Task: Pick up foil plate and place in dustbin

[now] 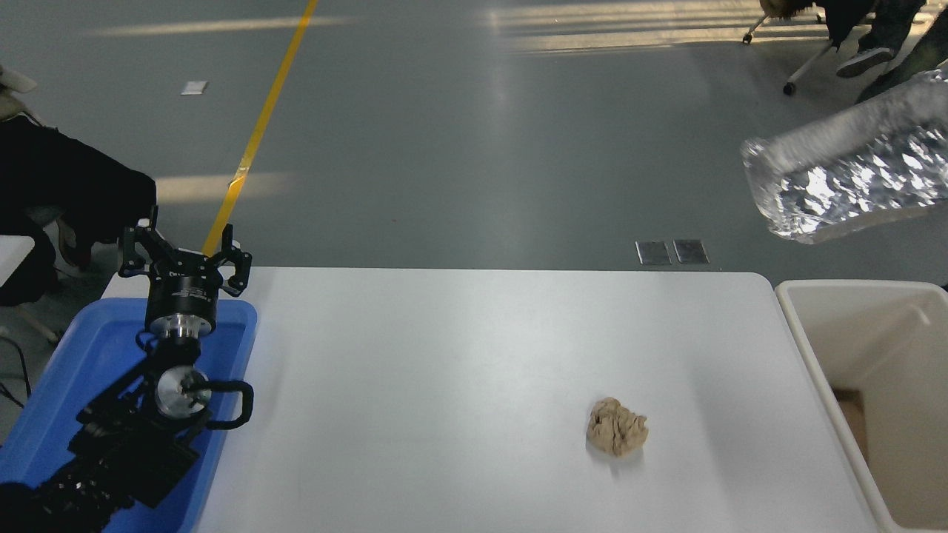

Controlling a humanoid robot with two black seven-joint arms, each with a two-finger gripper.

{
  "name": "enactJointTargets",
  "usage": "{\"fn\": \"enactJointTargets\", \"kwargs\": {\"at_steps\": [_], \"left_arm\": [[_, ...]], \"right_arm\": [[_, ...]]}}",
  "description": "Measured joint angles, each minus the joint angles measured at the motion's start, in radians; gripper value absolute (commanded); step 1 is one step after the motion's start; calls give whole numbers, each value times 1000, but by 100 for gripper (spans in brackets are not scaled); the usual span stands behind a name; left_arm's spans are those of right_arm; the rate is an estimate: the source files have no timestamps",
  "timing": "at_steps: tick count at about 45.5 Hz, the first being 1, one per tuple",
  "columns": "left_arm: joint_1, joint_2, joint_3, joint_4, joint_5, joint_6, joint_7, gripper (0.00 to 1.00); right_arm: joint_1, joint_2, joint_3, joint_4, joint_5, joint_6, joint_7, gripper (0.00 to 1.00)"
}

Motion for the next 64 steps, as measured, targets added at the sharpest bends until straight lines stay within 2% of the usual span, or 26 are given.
{"fn": "enactJointTargets", "kwargs": {"at_steps": [8,16,25,38,40,41,43,44,64], "left_arm": [[0,0,0,0,0,0,0,99],[1,0,0,0,0,0,0,99],[1,0,0,0,0,1,0,99],[0,0,0,0,0,1,0,99],[0,0,0,0,0,1,0,99],[0,0,0,0,0,1,0,99],[0,0,0,0,0,1,0,99],[0,0,0,0,0,1,0,99],[0,0,0,0,0,0,0,99]], "right_arm": [[-283,-100,107,-160,-14,-79,8,0],[-602,-132,310,-302,-2,-149,-2,0],[-992,-53,576,-534,91,-189,-24,0],[-1284,82,727,-719,241,-233,-65,0],[-1308,96,739,-732,253,-243,-70,12],[-1317,101,743,-736,258,-246,-72,26],[-1333,111,751,-746,267,-254,-76,90],[-1343,116,756,-751,273,-258,-77,100],[-1323,146,764,-722,292,-277,-85,100]]}}
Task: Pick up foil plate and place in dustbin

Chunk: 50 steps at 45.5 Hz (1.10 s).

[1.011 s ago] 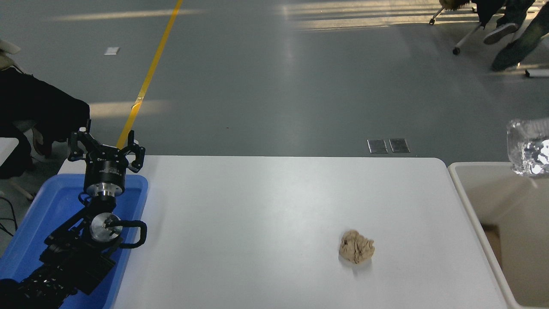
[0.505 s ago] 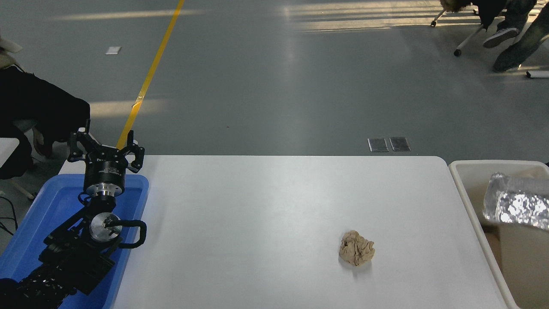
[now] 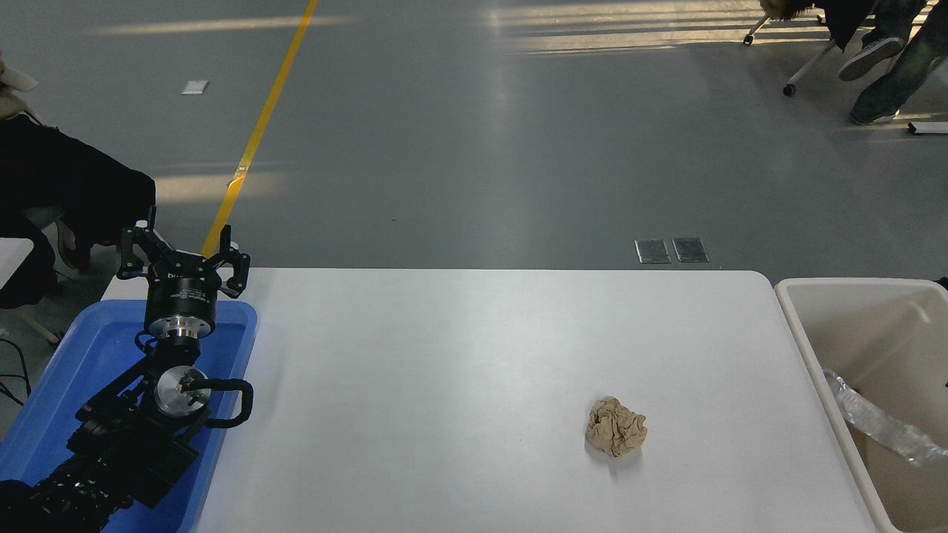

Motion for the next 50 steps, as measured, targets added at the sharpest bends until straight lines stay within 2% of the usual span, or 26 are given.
{"fn": "enactJointTargets", "kwargs": {"at_steps": [8,17,23,29,35,45,50], "left_arm": [[-1,0,1,0,0,0,0,99],[-2,0,1,0,1,-1,0,99],[-2,0,1,0,2,-1,0,99],[-1,0,1,0,2,-2,0,99],[-1,0,1,0,2,-2,0,99],[-1,0,1,0,0,-2,0,99],[0,0,1,0,0,-1,0,99]], "right_arm": [[203,-73,-91,179,-61,6,2,100],[612,-127,-272,541,-175,40,1,100],[862,-98,-352,758,-213,104,1,100],[1071,-17,-392,928,-228,219,1,100],[1217,78,-402,1046,-177,323,3,100],[1351,242,-365,1144,14,498,4,100],[1390,293,-365,1170,63,545,4,100]]}}
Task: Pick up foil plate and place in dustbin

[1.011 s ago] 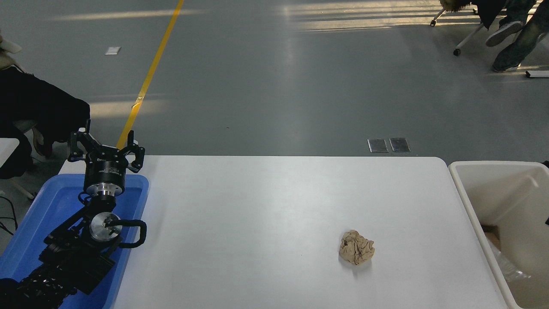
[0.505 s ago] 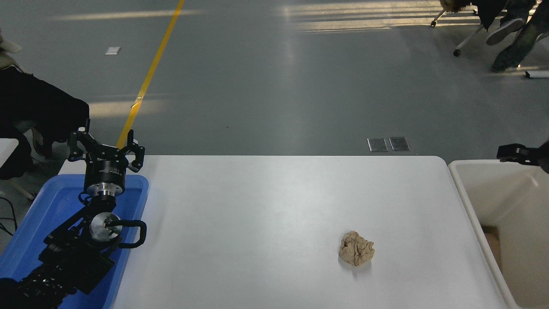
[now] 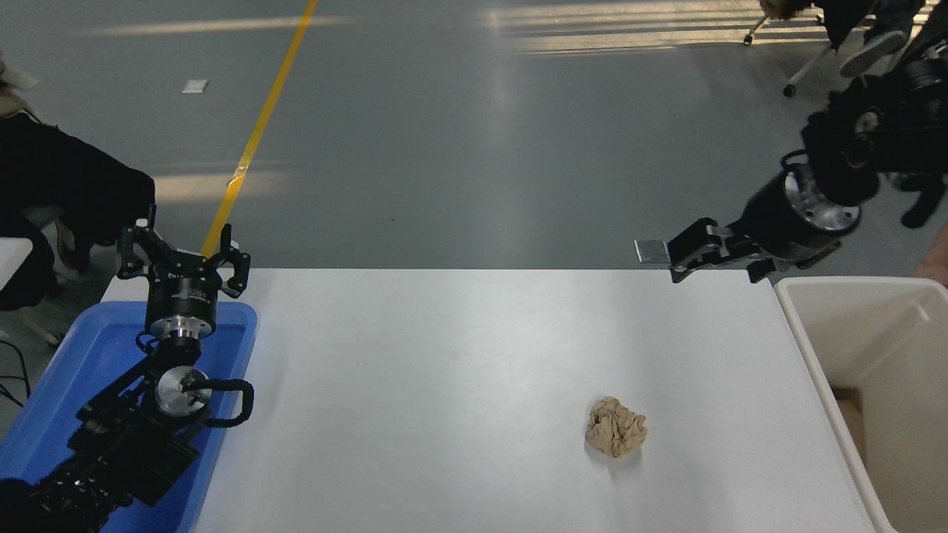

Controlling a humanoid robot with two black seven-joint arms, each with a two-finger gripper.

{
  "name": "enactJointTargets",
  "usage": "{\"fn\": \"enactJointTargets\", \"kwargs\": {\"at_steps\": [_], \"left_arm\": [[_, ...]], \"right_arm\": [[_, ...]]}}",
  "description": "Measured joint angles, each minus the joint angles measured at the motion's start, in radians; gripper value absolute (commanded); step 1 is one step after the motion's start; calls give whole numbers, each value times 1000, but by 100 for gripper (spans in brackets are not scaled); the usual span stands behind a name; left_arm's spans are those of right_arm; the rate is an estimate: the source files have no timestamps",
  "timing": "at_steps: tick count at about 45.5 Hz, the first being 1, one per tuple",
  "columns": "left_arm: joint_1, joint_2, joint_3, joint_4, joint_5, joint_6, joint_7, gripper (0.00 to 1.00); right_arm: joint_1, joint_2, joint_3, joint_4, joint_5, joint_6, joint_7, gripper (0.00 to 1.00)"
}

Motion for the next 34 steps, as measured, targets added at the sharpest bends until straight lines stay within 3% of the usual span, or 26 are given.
{"fn": "enactJointTargets", "kwargs": {"at_steps": [13,34], "left_arm": [[1,0,-1,0,-1,1,0,99],[1,0,-1,0,-1,1,0,99]], "right_arm": [[145,62,-30,124,66,72,0,100],[199,52,-41,170,87,94,0,100]]}}
